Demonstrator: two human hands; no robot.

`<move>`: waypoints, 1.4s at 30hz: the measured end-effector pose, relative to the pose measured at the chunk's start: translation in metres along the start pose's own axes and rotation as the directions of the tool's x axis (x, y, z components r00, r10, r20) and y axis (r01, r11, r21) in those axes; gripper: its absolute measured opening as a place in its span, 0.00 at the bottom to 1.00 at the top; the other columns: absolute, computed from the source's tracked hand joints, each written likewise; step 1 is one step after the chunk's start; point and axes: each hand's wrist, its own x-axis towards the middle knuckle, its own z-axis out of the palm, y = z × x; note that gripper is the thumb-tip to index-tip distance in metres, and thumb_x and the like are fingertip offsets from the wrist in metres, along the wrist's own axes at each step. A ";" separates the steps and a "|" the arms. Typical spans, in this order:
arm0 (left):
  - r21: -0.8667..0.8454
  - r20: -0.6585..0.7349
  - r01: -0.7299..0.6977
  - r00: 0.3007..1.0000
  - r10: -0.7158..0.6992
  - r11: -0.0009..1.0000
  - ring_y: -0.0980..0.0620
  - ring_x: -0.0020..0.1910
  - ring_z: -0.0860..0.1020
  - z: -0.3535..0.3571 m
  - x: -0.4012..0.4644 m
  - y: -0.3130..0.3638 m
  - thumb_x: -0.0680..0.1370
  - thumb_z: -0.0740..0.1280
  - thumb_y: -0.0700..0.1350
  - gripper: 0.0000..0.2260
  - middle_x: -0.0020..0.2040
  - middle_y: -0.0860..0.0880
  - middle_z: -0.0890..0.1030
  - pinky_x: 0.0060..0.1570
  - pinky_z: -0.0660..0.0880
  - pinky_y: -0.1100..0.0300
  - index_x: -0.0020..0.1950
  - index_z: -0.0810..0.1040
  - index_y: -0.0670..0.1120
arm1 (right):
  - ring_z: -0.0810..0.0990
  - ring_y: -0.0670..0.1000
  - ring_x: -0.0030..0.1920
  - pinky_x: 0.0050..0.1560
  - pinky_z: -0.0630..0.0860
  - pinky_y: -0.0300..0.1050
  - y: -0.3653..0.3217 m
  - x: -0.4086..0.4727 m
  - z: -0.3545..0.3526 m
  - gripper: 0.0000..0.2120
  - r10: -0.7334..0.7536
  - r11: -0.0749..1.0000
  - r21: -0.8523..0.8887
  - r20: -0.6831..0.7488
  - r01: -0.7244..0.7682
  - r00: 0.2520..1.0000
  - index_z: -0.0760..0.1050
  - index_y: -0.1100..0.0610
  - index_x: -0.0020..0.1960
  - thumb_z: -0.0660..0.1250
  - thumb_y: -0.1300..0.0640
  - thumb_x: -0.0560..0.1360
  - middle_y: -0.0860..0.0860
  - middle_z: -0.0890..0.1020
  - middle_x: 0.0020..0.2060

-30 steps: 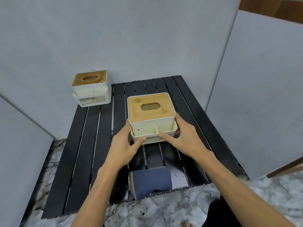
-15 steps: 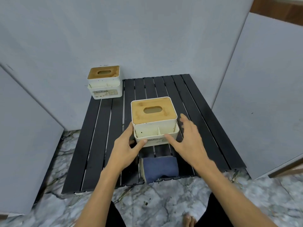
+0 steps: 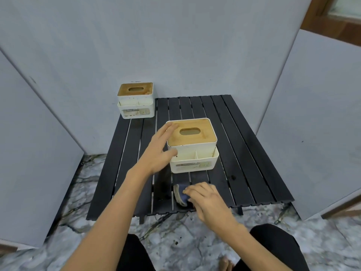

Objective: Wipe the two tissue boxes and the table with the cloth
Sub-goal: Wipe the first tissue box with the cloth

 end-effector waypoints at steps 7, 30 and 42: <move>-0.010 0.002 0.081 0.997 -0.081 0.997 0.59 0.79 0.54 -0.002 0.037 -0.002 0.86 0.54 0.54 0.19 0.81 0.57 0.57 0.73 0.52 0.61 0.77 0.68 0.56 | 0.77 0.53 0.52 0.56 0.76 0.44 -0.006 0.059 -0.049 0.11 0.163 0.982 0.158 -0.432 -0.104 0.887 0.79 0.63 0.58 0.62 0.63 0.79 0.54 0.82 0.52; -0.043 0.142 0.096 0.986 -0.089 0.994 0.60 0.76 0.57 -0.010 0.046 -0.026 0.86 0.57 0.49 0.19 0.80 0.62 0.56 0.77 0.56 0.55 0.77 0.68 0.57 | 0.76 0.55 0.53 0.49 0.79 0.49 0.028 0.076 -0.040 0.13 0.182 0.981 0.000 -0.358 -0.195 0.916 0.81 0.65 0.56 0.70 0.71 0.72 0.56 0.80 0.53; -0.056 -0.194 0.046 0.979 -0.056 0.997 0.62 0.74 0.61 0.009 0.018 -0.024 0.85 0.57 0.55 0.21 0.79 0.54 0.64 0.74 0.60 0.59 0.77 0.69 0.51 | 0.75 0.55 0.53 0.54 0.76 0.44 0.013 0.036 -0.032 0.15 0.144 0.989 0.022 -0.297 -0.144 0.944 0.78 0.67 0.60 0.70 0.71 0.73 0.56 0.79 0.53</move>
